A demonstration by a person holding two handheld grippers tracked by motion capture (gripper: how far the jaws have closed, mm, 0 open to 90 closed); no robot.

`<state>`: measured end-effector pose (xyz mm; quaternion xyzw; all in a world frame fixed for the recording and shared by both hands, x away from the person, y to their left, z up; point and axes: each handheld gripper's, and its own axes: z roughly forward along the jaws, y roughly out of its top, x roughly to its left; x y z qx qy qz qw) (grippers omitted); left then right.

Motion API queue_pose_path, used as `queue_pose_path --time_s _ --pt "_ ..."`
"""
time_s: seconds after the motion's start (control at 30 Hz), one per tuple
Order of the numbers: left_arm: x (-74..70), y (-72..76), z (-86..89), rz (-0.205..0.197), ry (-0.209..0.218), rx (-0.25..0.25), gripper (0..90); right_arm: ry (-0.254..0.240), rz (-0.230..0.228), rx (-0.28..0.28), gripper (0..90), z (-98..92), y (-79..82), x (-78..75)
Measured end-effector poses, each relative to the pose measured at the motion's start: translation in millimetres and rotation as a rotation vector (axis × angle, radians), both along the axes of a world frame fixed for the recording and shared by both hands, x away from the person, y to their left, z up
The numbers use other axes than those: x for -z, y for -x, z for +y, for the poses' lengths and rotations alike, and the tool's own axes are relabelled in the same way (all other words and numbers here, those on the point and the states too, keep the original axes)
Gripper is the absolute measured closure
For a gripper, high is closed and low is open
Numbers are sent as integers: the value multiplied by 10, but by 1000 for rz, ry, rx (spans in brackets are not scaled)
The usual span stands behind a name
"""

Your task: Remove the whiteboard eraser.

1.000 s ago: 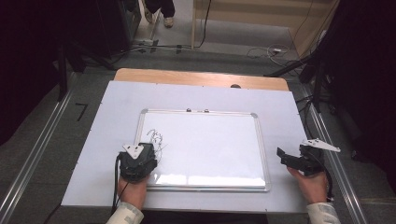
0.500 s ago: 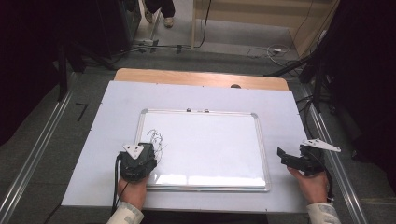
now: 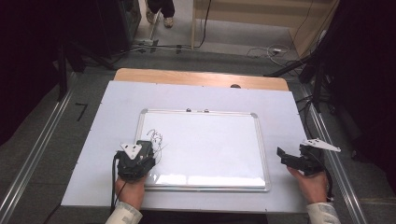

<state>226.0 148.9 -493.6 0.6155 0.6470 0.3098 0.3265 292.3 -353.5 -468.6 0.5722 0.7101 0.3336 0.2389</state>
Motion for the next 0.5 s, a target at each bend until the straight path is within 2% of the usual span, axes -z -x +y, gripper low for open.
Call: queue_pose_path --time_s 0.07,0.3,0.5 --pt "-35 6 14 -15 -4 -1 407 0 0 0 72 0 0 0" --pt "-90 9 67 -20 28 9 407 -3 4 -4 72 25 -23 -1" --pt "-149 -7 74 -33 35 18 407 -1 6 -10 72 41 -42 4"
